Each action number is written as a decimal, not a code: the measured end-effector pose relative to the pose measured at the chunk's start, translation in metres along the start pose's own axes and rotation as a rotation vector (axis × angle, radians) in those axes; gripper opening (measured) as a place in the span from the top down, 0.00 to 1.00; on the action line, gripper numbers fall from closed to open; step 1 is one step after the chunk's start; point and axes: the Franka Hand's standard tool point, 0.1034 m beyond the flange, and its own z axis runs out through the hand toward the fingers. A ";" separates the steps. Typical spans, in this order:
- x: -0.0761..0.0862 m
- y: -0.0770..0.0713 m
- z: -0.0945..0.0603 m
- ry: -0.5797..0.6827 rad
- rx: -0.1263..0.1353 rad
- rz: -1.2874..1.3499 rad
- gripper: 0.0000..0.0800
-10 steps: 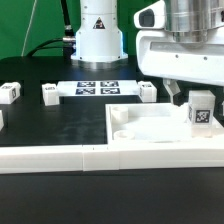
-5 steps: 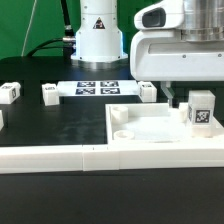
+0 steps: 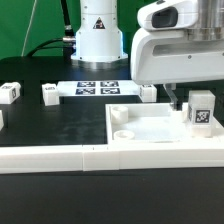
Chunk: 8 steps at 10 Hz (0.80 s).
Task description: Assemble one leg
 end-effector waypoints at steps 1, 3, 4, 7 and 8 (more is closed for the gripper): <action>0.000 0.000 0.000 0.000 0.000 0.000 0.48; 0.000 0.000 0.000 0.000 0.000 0.000 0.64; 0.000 0.000 0.000 0.000 0.000 0.020 0.64; 0.002 0.003 -0.001 0.003 0.021 0.217 0.64; 0.003 0.004 -0.001 0.011 0.022 0.293 0.64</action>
Offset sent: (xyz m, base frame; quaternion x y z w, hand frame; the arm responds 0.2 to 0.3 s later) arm 0.0000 0.0000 0.0000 0.0000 0.0000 0.0799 0.9968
